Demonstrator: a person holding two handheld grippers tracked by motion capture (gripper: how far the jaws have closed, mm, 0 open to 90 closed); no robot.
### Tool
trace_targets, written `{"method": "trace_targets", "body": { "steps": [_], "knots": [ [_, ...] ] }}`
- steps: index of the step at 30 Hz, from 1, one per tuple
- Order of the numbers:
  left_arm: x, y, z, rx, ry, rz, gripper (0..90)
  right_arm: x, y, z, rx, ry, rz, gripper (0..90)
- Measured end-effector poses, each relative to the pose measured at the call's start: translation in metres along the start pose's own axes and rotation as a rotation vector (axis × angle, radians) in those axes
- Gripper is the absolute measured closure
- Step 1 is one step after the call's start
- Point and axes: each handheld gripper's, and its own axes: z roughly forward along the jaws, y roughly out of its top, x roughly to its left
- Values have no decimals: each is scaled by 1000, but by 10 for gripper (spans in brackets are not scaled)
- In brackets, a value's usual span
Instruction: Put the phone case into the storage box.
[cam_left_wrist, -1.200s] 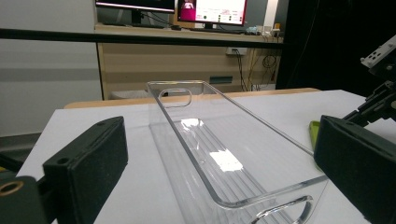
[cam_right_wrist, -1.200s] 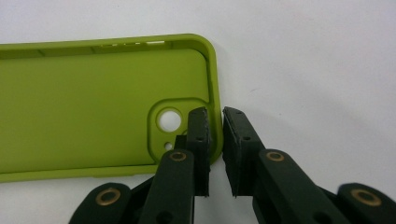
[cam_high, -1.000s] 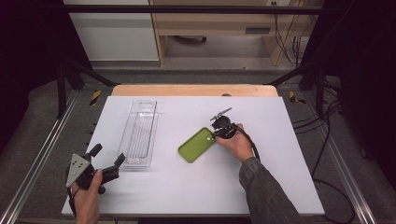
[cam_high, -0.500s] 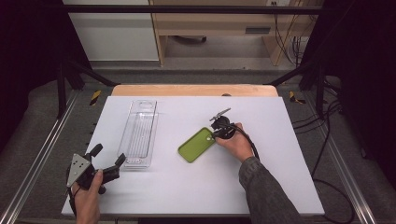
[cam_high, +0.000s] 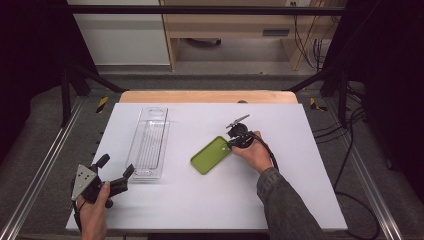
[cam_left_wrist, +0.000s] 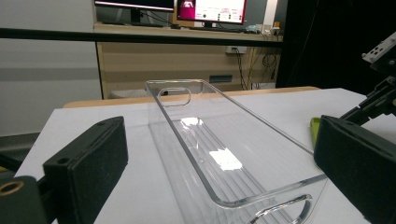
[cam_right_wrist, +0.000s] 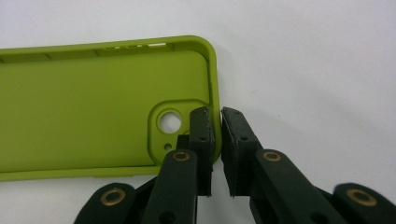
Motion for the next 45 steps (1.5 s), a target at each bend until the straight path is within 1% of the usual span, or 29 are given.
{"method": "trace_targets", "body": {
  "steps": [9, 13, 14, 17, 25, 29, 32, 34, 43, 45],
  "knots": [
    [0, 0, 0, -1, 2, -1, 29, 0, 1, -7, -23, 4, 6, 833],
    [0, 0, 0, 1, 4, -1, 29, 2, 2, -12, -38, 8, -9, 844],
    [0, 0, 0, 0, 5, 0, 29, 2, 2, -13, -37, 11, -5, 845],
    [0, 0, 0, 0, 5, 0, 29, 5, 2, -16, -38, 8, -15, 846],
    [0, 0, 0, 1, 5, 0, 29, 16, 4, -33, -85, -37, -76, 847],
    [0, 0, 0, 2, 6, 2, 29, 22, 4, -42, -93, -55, -109, 848],
    [0, 0, 0, 3, 6, 4, 29, 25, 5, -48, -108, -53, -121, 849],
    [0, 0, 0, 4, 6, 5, 29, 28, 5, -53, -117, -52, -120, 849],
    [0, 1, -1, -3, 5, 5, 29, 40, 10, -76, -166, -80, -165, 849],
    [0, 2, -1, -3, 10, 13, 29, 42, 10, -80, -174, -89, -173, 849]
  ]
}}
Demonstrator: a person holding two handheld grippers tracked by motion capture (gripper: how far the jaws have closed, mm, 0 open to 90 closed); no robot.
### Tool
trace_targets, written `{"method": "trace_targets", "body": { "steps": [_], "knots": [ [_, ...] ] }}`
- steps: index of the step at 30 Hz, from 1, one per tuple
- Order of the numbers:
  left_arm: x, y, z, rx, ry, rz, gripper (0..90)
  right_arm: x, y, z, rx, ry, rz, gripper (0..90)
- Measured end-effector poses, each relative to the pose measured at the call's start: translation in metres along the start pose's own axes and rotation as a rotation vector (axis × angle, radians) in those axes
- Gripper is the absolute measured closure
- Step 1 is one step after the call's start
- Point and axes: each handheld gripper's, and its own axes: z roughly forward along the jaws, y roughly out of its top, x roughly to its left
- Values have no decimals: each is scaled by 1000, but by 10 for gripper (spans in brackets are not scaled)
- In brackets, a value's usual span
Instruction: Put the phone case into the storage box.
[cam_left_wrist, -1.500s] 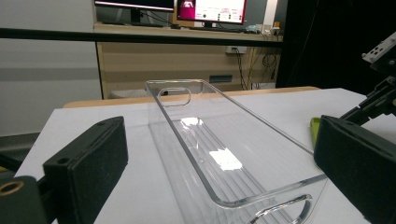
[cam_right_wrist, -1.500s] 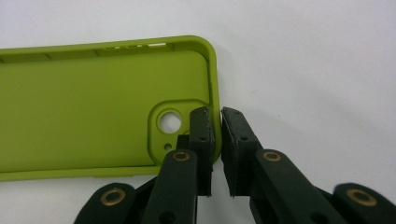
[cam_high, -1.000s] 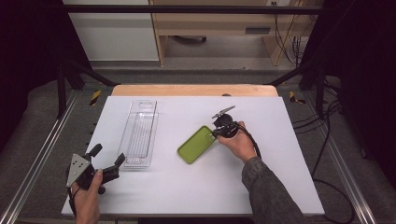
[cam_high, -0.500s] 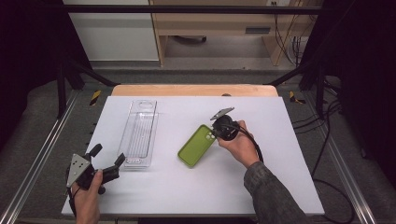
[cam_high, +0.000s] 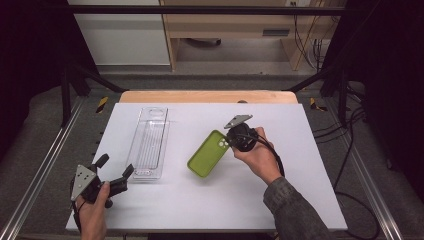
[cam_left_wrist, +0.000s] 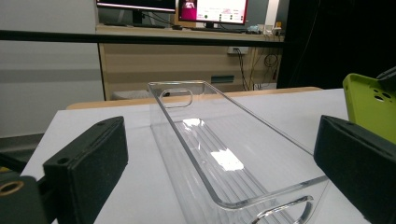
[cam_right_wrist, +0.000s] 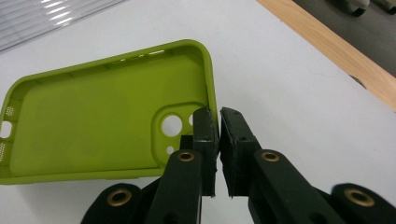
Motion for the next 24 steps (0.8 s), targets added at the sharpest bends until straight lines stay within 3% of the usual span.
{"method": "trace_targets", "body": {
  "steps": [7, 12, 14, 19, 24],
  "knots": [
    [-3, 7, -2, 3, -7, 30, 30, 2, 1, -13, -15, -22, -22, 850],
    [-10, 22, -1, 25, -28, 38, 25, 1, 2, -25, -39, -47, -39, 850],
    [-15, 29, 2, 40, -45, 37, 23, 1, 2, -30, -50, -58, -39, 859],
    [-36, 47, 17, 93, -96, 95, 26, -2, -1, -37, -70, -66, -41, 872],
    [-55, 62, 31, 106, -142, 116, 35, -3, -8, -35, -66, -72, -44, 872]
  ]
}}
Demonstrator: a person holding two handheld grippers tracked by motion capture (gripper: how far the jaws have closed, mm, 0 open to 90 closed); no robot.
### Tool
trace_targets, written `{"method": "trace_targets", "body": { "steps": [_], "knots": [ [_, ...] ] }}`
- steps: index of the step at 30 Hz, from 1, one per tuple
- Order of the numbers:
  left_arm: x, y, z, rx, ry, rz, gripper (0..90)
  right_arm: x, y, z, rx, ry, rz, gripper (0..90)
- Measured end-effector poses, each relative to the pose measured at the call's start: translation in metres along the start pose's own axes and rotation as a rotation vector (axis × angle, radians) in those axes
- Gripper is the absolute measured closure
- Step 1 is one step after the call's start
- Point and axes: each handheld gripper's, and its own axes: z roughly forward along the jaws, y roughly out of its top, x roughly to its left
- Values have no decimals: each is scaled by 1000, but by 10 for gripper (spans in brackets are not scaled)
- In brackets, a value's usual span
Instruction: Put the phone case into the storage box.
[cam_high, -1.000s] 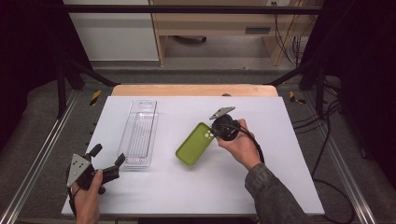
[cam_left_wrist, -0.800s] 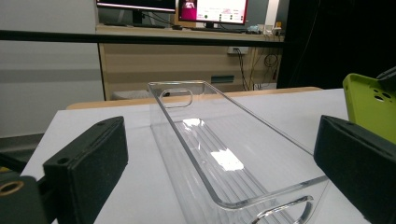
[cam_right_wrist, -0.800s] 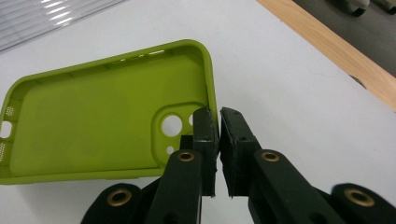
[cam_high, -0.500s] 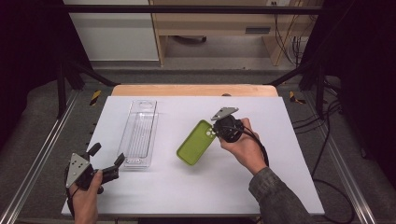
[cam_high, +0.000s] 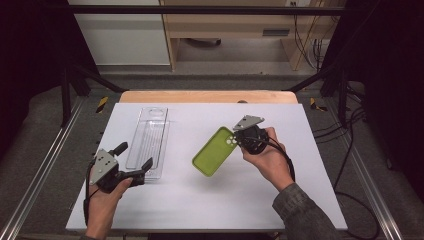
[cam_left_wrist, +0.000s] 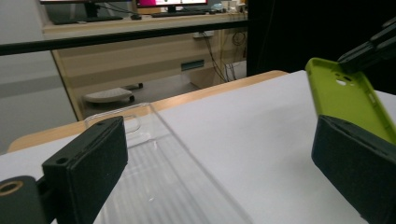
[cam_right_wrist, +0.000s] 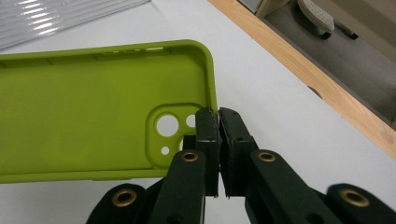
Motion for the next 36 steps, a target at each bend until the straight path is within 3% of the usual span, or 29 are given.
{"method": "trace_targets", "body": {
  "steps": [4, 10, 13, 36],
  "knots": [
    [-8, 11, 13, 39, -27, -8, 40, 0, -2, -1, -5, -13, -7, 872],
    [-19, 27, 34, 140, -51, 12, 58, 1, -2, -5, -26, -45, -22, 872],
    [-23, 34, 43, 168, -69, 22, 58, 2, -2, -6, -34, -60, -32, 872],
    [-43, 64, 78, 249, -130, 67, 69, 14, -6, -10, -90, -136, -55, 873]
  ]
}}
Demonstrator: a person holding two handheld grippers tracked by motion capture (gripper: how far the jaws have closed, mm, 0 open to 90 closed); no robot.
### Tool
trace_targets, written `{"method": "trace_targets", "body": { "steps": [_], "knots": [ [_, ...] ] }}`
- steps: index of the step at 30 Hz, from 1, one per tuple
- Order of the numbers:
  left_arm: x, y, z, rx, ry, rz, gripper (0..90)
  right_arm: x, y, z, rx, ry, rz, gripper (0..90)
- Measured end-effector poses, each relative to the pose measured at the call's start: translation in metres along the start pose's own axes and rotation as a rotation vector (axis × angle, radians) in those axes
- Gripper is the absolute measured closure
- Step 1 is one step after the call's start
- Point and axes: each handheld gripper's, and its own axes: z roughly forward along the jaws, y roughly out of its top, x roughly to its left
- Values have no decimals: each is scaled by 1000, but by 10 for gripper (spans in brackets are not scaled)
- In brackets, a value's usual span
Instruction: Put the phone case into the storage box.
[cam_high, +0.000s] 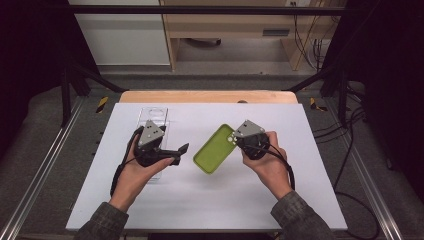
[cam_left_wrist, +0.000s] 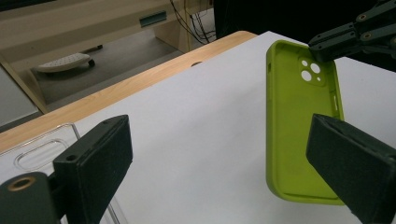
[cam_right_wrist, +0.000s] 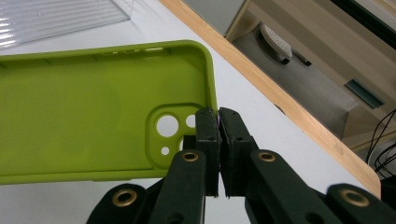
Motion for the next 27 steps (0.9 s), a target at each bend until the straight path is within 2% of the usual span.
{"method": "trace_targets", "body": {
  "steps": [12, 17, 21, 27],
  "knots": [
    [-8, 13, 9, 40, 3, 46, 74, 10, 1, -1, -27, -22, -8, 873],
    [-10, 19, 13, 55, 10, 46, 76, 13, 2, -1, -34, -19, -19, 873],
    [-12, 24, 15, 70, 0, 54, 108, 15, 3, -1, -41, -21, -25, 873],
    [-16, 29, 20, 91, -6, 77, 111, 18, 5, -2, -49, -20, -33, 873]
  ]
}}
